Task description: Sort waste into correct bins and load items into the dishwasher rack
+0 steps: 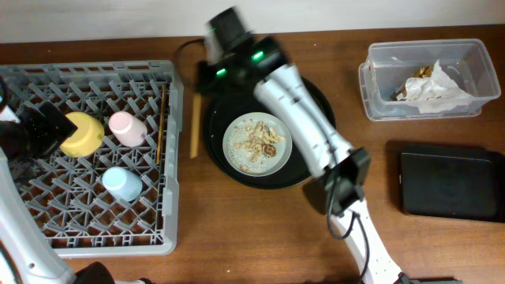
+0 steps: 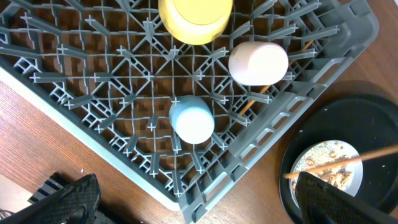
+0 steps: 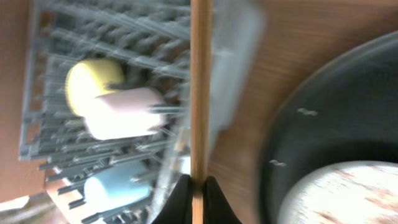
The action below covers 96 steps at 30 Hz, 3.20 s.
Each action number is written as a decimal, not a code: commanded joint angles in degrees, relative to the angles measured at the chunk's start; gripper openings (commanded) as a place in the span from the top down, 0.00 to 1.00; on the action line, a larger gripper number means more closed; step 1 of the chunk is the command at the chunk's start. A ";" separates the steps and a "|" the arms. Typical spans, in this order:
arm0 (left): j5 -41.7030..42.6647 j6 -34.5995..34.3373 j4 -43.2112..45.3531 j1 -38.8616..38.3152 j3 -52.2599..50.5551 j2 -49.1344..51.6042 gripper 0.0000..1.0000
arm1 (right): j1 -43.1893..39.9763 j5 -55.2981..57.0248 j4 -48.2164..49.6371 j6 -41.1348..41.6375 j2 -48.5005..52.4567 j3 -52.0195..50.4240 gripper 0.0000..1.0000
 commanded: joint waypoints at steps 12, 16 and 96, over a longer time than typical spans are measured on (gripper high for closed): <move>-0.44 -0.55 0.07 0.09 -0.02 -0.02 0.00 | 8.85 6.14 8.48 12.66 4.59 0.92 0.95; -0.44 -0.55 0.07 0.09 -0.02 -0.02 0.00 | 9.20 6.21 8.81 11.63 5.81 0.92 0.83; 0.22 -0.57 2.47 0.09 -0.02 -0.02 0.00 | 0.46 35.76 -9.90 10.12 -11.69 -20.76 0.05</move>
